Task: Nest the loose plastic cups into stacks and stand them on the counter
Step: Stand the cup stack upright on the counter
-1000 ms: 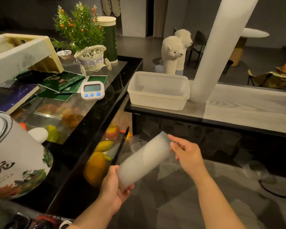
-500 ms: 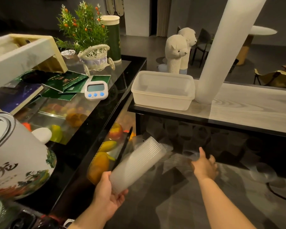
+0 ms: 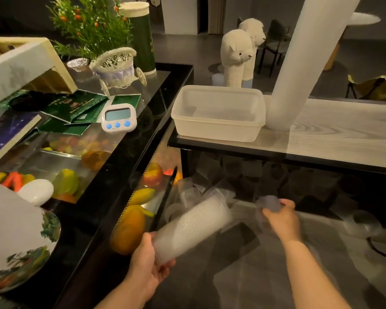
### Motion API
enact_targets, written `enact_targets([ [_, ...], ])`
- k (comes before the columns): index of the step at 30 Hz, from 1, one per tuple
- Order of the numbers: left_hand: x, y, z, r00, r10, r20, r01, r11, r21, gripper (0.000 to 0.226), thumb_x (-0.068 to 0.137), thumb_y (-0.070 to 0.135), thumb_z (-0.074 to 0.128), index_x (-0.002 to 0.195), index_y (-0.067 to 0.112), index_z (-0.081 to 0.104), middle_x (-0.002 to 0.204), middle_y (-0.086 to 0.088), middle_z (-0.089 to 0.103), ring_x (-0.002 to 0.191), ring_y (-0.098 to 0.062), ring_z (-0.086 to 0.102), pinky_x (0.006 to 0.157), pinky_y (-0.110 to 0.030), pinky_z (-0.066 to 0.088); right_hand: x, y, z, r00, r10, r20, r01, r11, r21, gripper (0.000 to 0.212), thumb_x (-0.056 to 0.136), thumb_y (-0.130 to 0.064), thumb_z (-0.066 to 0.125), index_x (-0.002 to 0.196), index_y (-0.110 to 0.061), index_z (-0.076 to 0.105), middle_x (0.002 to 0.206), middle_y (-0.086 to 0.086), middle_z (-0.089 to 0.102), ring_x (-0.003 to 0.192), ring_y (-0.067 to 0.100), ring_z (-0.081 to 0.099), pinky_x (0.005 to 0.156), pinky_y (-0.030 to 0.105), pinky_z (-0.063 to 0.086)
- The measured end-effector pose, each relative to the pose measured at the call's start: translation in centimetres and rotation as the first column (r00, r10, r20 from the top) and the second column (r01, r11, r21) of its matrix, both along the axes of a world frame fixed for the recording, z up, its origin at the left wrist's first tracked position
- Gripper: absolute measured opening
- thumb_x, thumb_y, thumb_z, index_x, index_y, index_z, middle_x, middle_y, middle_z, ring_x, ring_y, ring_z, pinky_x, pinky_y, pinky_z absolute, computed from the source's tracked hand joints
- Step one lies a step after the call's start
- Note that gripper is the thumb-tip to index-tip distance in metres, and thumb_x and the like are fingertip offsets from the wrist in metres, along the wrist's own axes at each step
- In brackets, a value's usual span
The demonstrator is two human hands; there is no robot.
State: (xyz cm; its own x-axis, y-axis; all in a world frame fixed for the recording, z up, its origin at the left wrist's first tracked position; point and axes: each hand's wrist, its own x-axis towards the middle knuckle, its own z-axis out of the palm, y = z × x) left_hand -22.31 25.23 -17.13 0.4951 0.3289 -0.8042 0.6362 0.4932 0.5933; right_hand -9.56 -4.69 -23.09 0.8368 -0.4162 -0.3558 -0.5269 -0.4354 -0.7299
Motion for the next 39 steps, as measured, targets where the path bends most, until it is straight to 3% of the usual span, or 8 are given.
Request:
enact_targets([
  [3, 0.2, -0.8, -0.4, 0.999, -0.049, 0.019, 0.048, 0.999, 0.025, 0.026, 0.099, 0.037, 0.041, 0.102, 0.020, 0.061, 0.103, -0.022, 0.064, 0.075, -0.034, 0.058, 0.060, -0.033, 0.043, -1.5, -0.3, 2.4, 0.988, -0.084, 0.128, 0.016, 0.887, 0.461, 0.049, 0.081, -0.031, 0.075, 0.125, -0.031, 0.053, 0.121, 0.005, 0.062, 0.106, 0.028, 0.063, 0.088, 0.045, 0.053],
  [6, 0.7, -1.9, -0.3, 0.992, -0.114, 0.058, 0.111, 0.992, 0.060, 0.026, 0.101, 0.033, 0.040, 0.100, 0.020, 0.062, 0.093, -0.021, 0.064, 0.068, -0.031, 0.056, 0.058, -0.032, 0.040, -2.9, -0.4, 5.4, 0.967, 0.076, 0.243, -0.207, 0.790, 0.577, 0.034, 0.087, -0.016, 0.068, 0.118, -0.025, 0.058, 0.107, 0.008, 0.067, 0.092, 0.025, 0.067, 0.071, 0.039, 0.054],
  [14, 1.8, -3.7, 0.9, 0.978, -0.173, 0.114, 0.167, 0.984, 0.060, 0.020, 0.101, 0.035, 0.044, 0.100, 0.022, 0.059, 0.101, -0.019, 0.059, 0.081, -0.032, 0.059, 0.060, -0.035, 0.047, -2.6, -0.2, 7.9, 0.847, 0.498, 0.188, -0.527, 0.739, 0.420, 0.033, 0.091, -0.044, 0.057, 0.124, -0.044, 0.062, 0.121, -0.013, 0.067, 0.112, 0.008, 0.062, 0.097, 0.033, 0.049],
  [20, 2.4, -4.3, 0.7, 0.983, -0.171, 0.067, 0.167, 0.984, 0.062, 0.024, 0.101, 0.035, 0.044, 0.097, 0.016, 0.058, 0.093, -0.022, 0.061, 0.069, -0.031, 0.058, 0.058, -0.033, 0.044, -2.7, 2.2, 5.4, 0.873, 0.486, 0.053, -0.457, 0.773, 0.441, 0.070, 0.081, -0.083, 0.022, 0.143, -0.053, 0.035, 0.147, -0.025, 0.023, 0.137, 0.002, 0.017, 0.120, 0.042, 0.016],
  [24, 2.6, -4.0, 0.7, 0.985, -0.160, 0.067, 0.156, 0.986, 0.064, 0.025, 0.100, 0.033, 0.044, 0.097, 0.013, 0.058, 0.091, -0.021, 0.061, 0.065, -0.029, 0.057, 0.054, -0.030, 0.043, 1.1, 0.9, 0.8, 0.964, 0.236, 0.126, -0.245, 0.967, 0.064, 0.031, 0.097, -0.044, 0.050, 0.124, -0.033, 0.060, 0.137, 0.001, 0.047, 0.114, 0.024, 0.057, 0.100, 0.039, 0.044],
  [28, 2.3, -3.3, 0.9, 0.987, -0.148, 0.067, 0.141, 0.985, 0.103, 0.020, 0.102, 0.033, 0.043, 0.100, 0.018, 0.057, 0.099, -0.021, 0.061, 0.076, -0.032, 0.059, 0.056, -0.034, 0.046, 5.2, -0.2, -1.4, 0.889, 0.400, -0.222, -0.457, 0.796, -0.396, 0.031, 0.091, -0.028, 0.054, 0.121, -0.031, 0.060, 0.122, 0.010, 0.051, 0.100, 0.034, 0.062, 0.088, 0.038, 0.051],
  [35, 2.8, -2.3, 1.0, 0.986, -0.159, 0.054, 0.150, 0.978, 0.145, 0.021, 0.101, 0.031, 0.042, 0.099, 0.021, 0.060, 0.106, -0.022, 0.062, 0.084, -0.034, 0.060, 0.057, -0.033, 0.045, 8.9, -0.4, -2.7, 0.822, 0.411, -0.393, -0.549, 0.754, -0.361, 0.040, 0.093, -0.052, 0.054, 0.091, -0.013, 0.062, 0.092, 0.011, 0.061, 0.099, 0.034, 0.062, 0.085, 0.038, 0.049],
  [39, 3.2, -2.6, 0.7, 0.985, -0.162, 0.061, 0.150, 0.975, 0.162, 0.021, 0.102, 0.025, 0.038, 0.100, 0.025, 0.059, 0.107, -0.021, 0.060, 0.088, -0.035, 0.059, 0.059, -0.033, 0.045, 7.3, -1.5, -3.4, 0.951, 0.292, -0.103, -0.308, 0.927, -0.213, 0.032, 0.092, -0.031, 0.064, 0.105, -0.001, 0.068, 0.097, 0.018, 0.069, 0.096, 0.036, 0.064, 0.084, 0.039, 0.051],
])
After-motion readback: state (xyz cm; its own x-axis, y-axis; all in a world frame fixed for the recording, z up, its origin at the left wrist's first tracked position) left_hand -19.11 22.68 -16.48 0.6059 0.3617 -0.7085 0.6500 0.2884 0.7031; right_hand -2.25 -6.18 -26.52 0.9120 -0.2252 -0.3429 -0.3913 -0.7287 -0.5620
